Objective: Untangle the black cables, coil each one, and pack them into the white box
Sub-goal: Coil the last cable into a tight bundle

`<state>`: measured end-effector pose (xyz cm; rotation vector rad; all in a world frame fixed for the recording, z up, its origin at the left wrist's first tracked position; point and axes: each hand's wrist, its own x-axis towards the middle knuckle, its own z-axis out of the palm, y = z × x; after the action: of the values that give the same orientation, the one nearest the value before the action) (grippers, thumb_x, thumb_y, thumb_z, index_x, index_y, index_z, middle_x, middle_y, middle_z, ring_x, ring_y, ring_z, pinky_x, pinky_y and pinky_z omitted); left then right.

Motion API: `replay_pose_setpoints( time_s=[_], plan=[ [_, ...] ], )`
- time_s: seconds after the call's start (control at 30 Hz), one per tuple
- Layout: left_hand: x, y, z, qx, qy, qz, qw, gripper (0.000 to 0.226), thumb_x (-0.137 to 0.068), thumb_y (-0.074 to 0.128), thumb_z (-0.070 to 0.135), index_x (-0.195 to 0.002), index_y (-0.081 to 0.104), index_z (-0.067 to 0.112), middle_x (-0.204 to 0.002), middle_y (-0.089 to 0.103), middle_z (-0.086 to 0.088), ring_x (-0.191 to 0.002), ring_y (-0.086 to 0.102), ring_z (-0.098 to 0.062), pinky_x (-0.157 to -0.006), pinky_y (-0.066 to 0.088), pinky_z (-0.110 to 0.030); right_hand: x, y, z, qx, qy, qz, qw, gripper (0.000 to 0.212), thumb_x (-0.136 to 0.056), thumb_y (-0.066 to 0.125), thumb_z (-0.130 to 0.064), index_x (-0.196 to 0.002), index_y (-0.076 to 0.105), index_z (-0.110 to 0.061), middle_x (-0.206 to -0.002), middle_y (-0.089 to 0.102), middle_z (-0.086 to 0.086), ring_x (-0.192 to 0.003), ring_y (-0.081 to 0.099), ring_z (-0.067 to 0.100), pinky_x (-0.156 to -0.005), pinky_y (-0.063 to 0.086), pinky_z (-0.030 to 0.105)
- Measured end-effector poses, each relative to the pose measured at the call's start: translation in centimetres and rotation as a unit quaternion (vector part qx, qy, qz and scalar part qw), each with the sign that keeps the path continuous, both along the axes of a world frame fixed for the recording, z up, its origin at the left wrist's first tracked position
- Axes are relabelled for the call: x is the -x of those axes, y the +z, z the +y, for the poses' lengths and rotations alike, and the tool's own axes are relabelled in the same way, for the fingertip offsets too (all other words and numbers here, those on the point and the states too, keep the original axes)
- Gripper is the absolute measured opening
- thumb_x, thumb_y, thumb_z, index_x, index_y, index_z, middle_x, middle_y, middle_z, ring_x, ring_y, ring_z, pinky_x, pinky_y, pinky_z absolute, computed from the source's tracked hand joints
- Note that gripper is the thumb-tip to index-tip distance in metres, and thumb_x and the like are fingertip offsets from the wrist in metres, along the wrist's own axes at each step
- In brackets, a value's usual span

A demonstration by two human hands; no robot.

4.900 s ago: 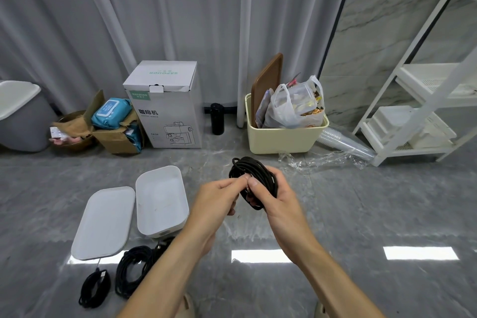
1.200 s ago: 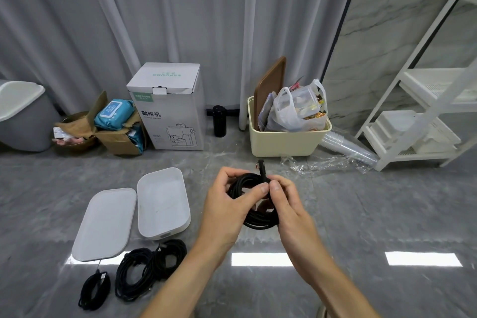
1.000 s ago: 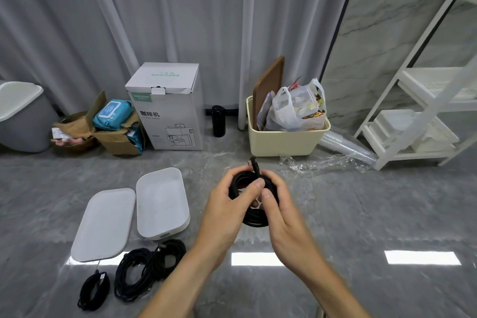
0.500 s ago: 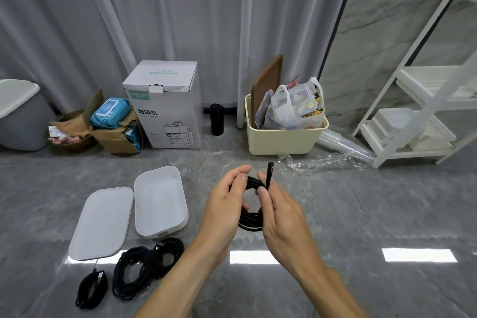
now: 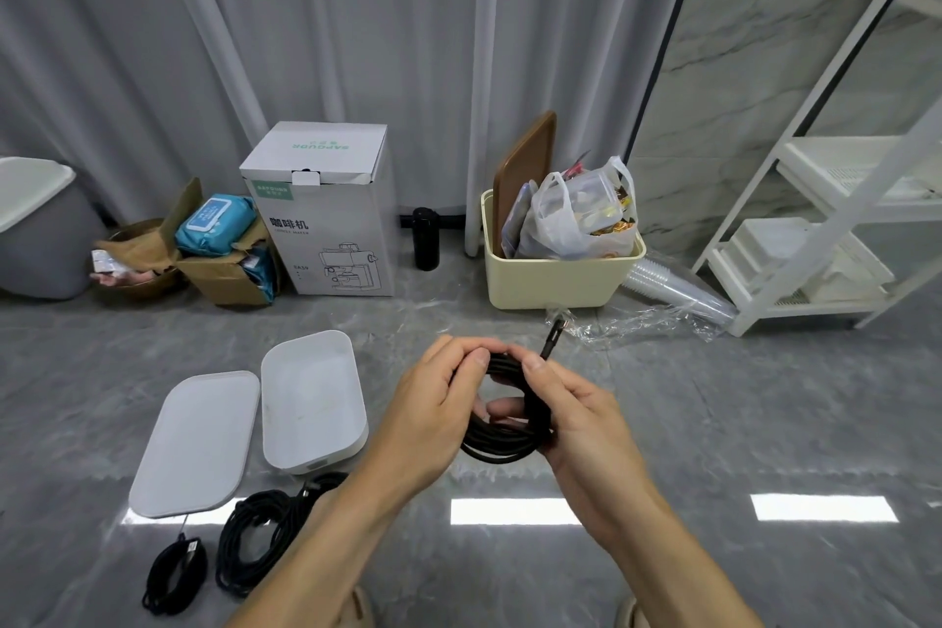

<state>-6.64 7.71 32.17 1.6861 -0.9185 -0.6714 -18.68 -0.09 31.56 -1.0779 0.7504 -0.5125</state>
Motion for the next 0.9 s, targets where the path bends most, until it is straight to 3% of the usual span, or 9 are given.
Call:
replay_pose_setpoints(
  time_s=[0.13,0.23,0.3,0.37,0.5,0.6,0.73,0.83,0.9],
  plan=[
    [0.1,-0.5,0.6,-0.022,-0.029,0.029,0.999,0.022,-0.096,0.060,0.031,-0.113,0.061,0.044,-0.101,0.068,0.019,-0.090,0.067,-0.002,-0.086,0.052,-0.023,0.4,0.0,-0.9,-0.057,-0.019,-0.025,0.998,0.028,-0.082,0.068,-0.023,-0.106,0.076,-0.011,-0.094,0.072,0.007,-0.069,0.055,0.013,-0.072,0.047,0.026],
    [0.2,-0.3,0.2,-0.018,-0.004,0.113,0.993,0.025,-0.098,0.056,0.030,-0.120,0.057,0.042,-0.101,0.070,0.009,-0.084,0.069,-0.005,-0.083,0.054,-0.020,0.5,-0.1,-0.7,-0.068,-0.010,-0.035,0.997,0.027,-0.077,0.072,-0.017,-0.104,0.075,-0.014,-0.079,0.062,0.003,-0.062,0.051,0.011,-0.065,0.045,0.022],
    [0.3,0.3,-0.1,0.002,0.034,0.180,0.983,0.022,-0.101,0.052,0.026,-0.118,0.059,0.037,-0.100,0.072,0.005,-0.072,0.064,-0.005,-0.073,0.052,-0.014,0.4,0.0,0.0,-0.078,0.015,-0.047,0.996,0.032,-0.074,0.073,-0.014,-0.106,0.072,-0.013,-0.078,0.061,0.001,-0.059,0.047,0.011,-0.063,0.045,0.021],
    [0.3,0.6,-0.3,0.006,0.060,0.195,0.979,0.021,-0.103,0.048,0.026,-0.115,0.062,0.036,-0.097,0.073,0.008,-0.069,0.058,-0.006,-0.071,0.051,-0.017,0.1,-0.1,0.5,-0.089,0.052,-0.051,0.993,0.040,-0.075,0.072,-0.014,-0.114,0.066,-0.012,-0.079,0.063,0.000,-0.058,0.045,0.011,-0.069,0.043,0.025],
    [0.4,0.4,-0.1,-0.001,0.055,0.183,0.981,0.030,-0.105,0.037,0.039,-0.110,0.067,0.042,-0.106,0.070,0.005,-0.091,0.066,-0.008,-0.085,0.053,-0.031,-0.2,0.1,0.9,-0.092,0.089,-0.025,0.991,0.039,-0.083,0.070,-0.011,-0.121,0.064,-0.013,-0.080,0.066,-0.001,-0.057,0.046,0.010,-0.069,0.041,0.024],
    [0.5,0.5,0.3,0.015,-0.012,0.186,0.982,0.031,-0.094,0.041,0.056,-0.109,0.067,0.046,-0.106,0.070,0.015,-0.100,0.067,-0.003,-0.087,0.053,-0.022,-0.2,0.0,1.2,-0.064,0.055,0.009,0.996,0.029,-0.089,0.066,-0.006,-0.116,0.066,-0.015,-0.088,0.071,-0.004,-0.061,0.055,0.005,-0.065,0.044,0.020],
    [0.4,0.5,0.0,0.010,0.000,0.120,0.993,0.015,-0.096,0.061,0.026,-0.104,0.072,0.030,-0.095,0.074,0.013,-0.091,0.068,-0.001,-0.079,0.049,-0.012,-0.4,0.0,1.8,-0.033,0.047,0.025,0.998,0.027,-0.088,0.069,-0.012,-0.113,0.067,-0.022,-0.098,0.073,0.001,-0.070,0.057,0.005,-0.069,0.042,0.025],
    [-0.5,0.5,0.1,0.033,0.036,0.191,0.980,0.015,-0.095,0.061,0.018,-0.103,0.073,0.020,-0.099,0.076,0.004,-0.095,0.070,-0.008,-0.080,0.052,-0.016,-0.6,0.3,1.7,-0.073,0.021,-0.012,0.997,0.037,-0.084,0.069,-0.007,-0.119,0.063,-0.018,-0.089,0.069,-0.001,-0.060,0.051,0.006,-0.066,0.044,0.021],
    [-0.9,0.3,0.2,0.052,0.043,0.246,0.967,0.016,-0.091,0.063,0.019,-0.104,0.072,0.017,-0.101,0.076,-0.001,-0.095,0.070,-0.013,-0.082,0.053,-0.023,-0.6,0.5,1.6,-0.088,0.017,-0.038,0.995,0.042,-0.080,0.070,-0.013,-0.122,0.061,-0.017,-0.085,0.067,0.000,-0.064,0.054,0.009,-0.069,0.048,0.023]
  ],
)
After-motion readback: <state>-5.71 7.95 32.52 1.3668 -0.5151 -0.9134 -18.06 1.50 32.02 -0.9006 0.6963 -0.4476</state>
